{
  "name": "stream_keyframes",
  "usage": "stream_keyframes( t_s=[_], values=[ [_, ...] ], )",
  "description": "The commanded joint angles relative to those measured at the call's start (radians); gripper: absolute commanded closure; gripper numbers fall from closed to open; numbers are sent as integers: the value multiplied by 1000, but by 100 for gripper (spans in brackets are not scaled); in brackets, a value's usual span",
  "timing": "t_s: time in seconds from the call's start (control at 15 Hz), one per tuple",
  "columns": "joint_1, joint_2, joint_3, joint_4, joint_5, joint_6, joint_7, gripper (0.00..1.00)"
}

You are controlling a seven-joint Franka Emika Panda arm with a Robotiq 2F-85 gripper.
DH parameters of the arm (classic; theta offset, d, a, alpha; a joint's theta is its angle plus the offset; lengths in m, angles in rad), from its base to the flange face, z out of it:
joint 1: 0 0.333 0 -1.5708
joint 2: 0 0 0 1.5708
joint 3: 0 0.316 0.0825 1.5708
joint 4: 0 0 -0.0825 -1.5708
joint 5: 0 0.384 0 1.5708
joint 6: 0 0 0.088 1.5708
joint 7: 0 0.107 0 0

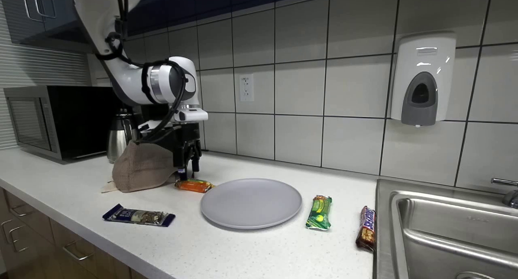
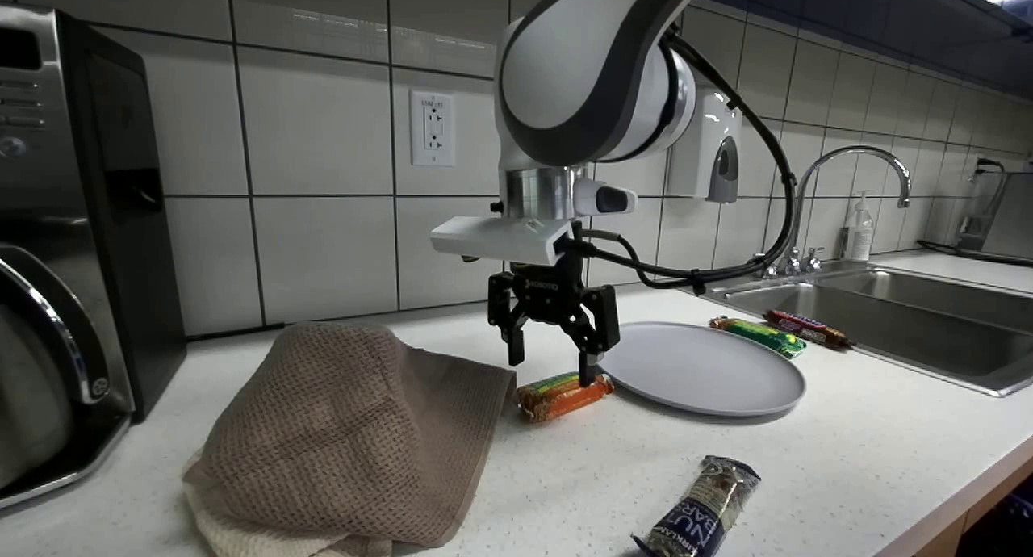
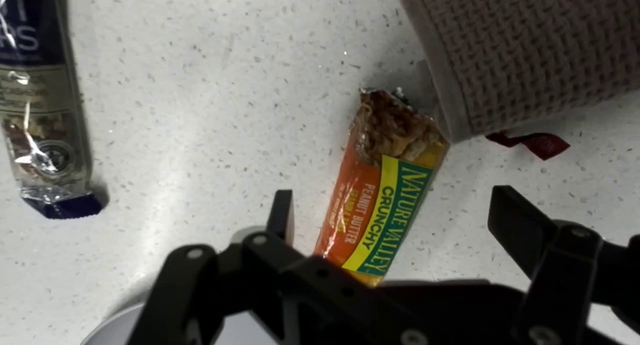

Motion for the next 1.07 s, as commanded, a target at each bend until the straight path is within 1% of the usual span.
stream_keyframes(
  t_s=[0.0,0.8,0.87,0.93,1.0],
  values=[
    [4,12,-8,6,13,9,36,0],
    [2,38,-20,4,19,33,51,0],
    [3,40,-21,5,18,34,55,25],
    [3,42,-21,7,17,35,56,28],
    [4,44,-22,9,16,35,58,34]
  ],
)
